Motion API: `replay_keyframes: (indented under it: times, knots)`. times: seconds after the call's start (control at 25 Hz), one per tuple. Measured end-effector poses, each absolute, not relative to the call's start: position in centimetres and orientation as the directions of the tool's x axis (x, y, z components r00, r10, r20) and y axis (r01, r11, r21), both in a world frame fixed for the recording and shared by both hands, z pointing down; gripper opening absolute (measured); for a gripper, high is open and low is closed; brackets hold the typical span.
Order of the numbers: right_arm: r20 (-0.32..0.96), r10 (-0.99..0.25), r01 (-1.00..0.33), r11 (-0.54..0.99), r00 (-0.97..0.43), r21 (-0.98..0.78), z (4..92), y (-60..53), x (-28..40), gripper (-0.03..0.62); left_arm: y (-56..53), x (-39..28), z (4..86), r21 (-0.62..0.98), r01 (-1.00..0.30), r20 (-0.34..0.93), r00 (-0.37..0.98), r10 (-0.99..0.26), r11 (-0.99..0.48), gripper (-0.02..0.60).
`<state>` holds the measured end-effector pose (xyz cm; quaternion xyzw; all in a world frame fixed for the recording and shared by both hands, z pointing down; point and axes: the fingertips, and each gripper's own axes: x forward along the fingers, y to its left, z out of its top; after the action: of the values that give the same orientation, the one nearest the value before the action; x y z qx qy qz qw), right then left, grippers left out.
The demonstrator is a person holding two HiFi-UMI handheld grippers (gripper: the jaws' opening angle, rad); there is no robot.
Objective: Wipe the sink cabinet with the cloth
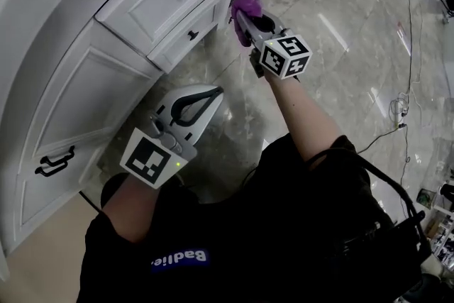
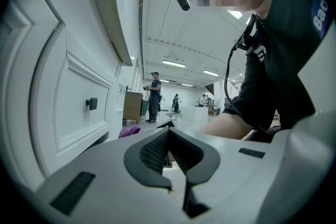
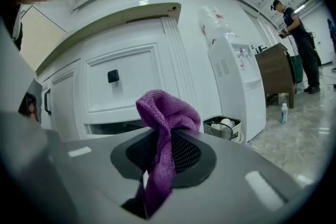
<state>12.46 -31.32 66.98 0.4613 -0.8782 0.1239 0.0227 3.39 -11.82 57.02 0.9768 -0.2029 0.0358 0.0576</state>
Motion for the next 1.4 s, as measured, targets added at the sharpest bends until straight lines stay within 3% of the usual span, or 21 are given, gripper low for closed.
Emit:
replay_keyframes:
  times: [0.44, 1.4]
  knots:
    - [0.219, -0.816, -0.845, 0.518, -0.535, -0.132, 70.0, -36.5, 10.9, 0.055, -10.3, 2.2, 56.3, 0.023, -0.373, 0.091, 0.925, -0.370, -0.928, 0.000]
    - [0.132, -0.554, -0.566, 0.772, -0.822, -0.290, 70.2, -23.1, -7.2, 0.055, -9.1, 3.7, 54.6, -0.013, -0.296, 0.050, 0.954, -0.296, -0.955, 0.000]
